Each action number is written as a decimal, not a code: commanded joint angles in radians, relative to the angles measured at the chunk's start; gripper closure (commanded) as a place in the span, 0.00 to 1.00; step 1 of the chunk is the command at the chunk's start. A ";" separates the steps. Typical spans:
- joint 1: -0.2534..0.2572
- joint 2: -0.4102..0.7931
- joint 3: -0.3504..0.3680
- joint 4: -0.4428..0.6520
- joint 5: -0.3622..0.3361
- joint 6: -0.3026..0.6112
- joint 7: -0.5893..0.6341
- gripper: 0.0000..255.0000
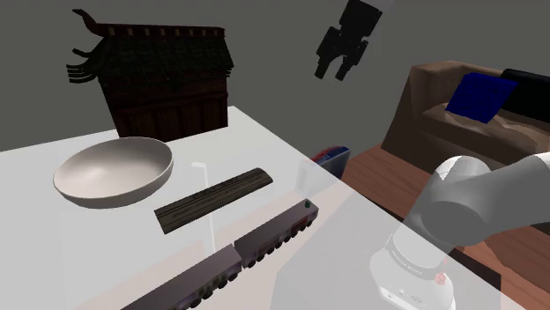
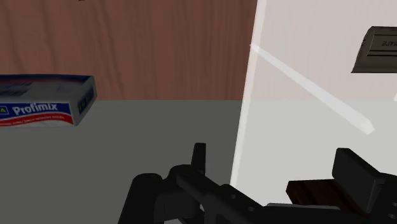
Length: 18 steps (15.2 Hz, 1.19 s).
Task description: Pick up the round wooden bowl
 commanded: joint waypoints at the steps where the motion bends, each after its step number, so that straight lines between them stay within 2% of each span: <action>1: 0.000 0.000 0.000 0.000 0.000 0.000 0.000 0.00; 9: 0.038 0.121 0.170 0.013 0.079 0.105 0.195 0.00; 18: 0.060 0.342 0.354 0.123 0.109 0.218 0.416 0.00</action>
